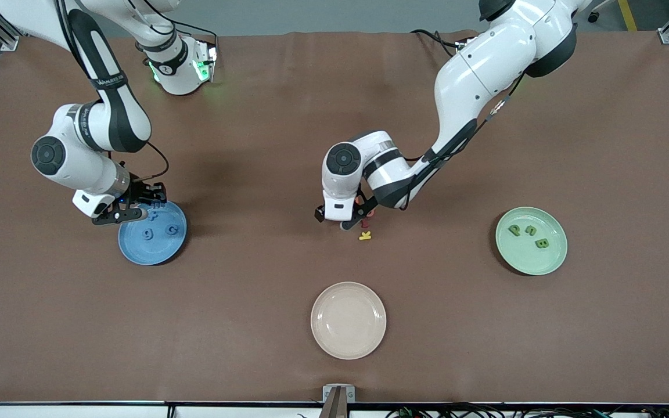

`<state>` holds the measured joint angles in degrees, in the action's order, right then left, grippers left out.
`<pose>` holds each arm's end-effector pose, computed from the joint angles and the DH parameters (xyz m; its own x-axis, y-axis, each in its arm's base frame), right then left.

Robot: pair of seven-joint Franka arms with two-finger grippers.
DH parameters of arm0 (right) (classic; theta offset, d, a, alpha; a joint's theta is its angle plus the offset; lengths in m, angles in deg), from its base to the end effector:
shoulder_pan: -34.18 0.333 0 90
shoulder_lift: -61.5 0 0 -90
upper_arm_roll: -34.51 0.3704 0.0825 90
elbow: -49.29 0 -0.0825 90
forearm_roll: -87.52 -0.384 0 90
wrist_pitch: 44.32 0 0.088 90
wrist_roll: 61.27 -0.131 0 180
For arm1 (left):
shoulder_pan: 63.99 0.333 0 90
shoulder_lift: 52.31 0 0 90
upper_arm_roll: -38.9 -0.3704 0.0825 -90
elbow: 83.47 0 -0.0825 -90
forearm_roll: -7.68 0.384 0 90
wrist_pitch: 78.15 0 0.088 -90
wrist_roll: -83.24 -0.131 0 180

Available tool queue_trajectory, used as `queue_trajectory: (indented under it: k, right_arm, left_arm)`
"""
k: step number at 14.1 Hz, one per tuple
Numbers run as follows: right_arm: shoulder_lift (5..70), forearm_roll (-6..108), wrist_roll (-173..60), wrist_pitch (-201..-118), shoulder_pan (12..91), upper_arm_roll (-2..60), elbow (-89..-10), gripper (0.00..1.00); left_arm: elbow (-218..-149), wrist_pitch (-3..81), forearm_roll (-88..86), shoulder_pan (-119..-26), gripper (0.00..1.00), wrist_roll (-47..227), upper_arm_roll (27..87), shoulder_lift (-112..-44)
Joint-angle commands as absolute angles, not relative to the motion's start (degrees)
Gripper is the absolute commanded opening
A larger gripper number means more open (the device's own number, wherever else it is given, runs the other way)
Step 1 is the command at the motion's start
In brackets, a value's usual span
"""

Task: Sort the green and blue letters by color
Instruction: 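Carry blue E to the blue plate while the left gripper reaches green N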

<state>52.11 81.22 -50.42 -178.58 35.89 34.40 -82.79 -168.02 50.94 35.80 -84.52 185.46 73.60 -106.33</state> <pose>0.5163 0.0180 0.2951 0.9838 0.1394 -0.1130 0.1295 -0.9874 -0.0909 0.5182 -0.5464 0.1883 0.7537 0.6489 -0.1042 0.6528 -0.7575 0.0046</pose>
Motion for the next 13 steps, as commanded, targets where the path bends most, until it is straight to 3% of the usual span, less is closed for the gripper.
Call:
queue_trajectory:
  k: [1,4,9,13]
  right_arm:
    - [53.9,80.0,-48.4,-179.3,34.3,35.0,-84.3,1.00]
    - [53.8,80.0,-48.1,-179.4,34.2,35.0,-84.1,1.00]
    - [54.0,80.0,-48.2,-177.8,34.2,35.0,-82.6,1.00]
    - [54.5,80.5,-48.8,-158.6,34.3,35.0,-68.6,1.00]
  left_arm:
    - [-166.9,51.0,34.8,-85.6,0.99,185.8,73.0,-106.7]
    - [-167.8,51.0,34.8,-85.9,0.97,185.8,73.0,-106.7]
    - [-168.9,51.0,34.9,-85.9,0.81,185.9,73.0,-106.7]
    - [-169.6,51.0,35.0,-86.0,0.61,185.9,73.0,-106.7]
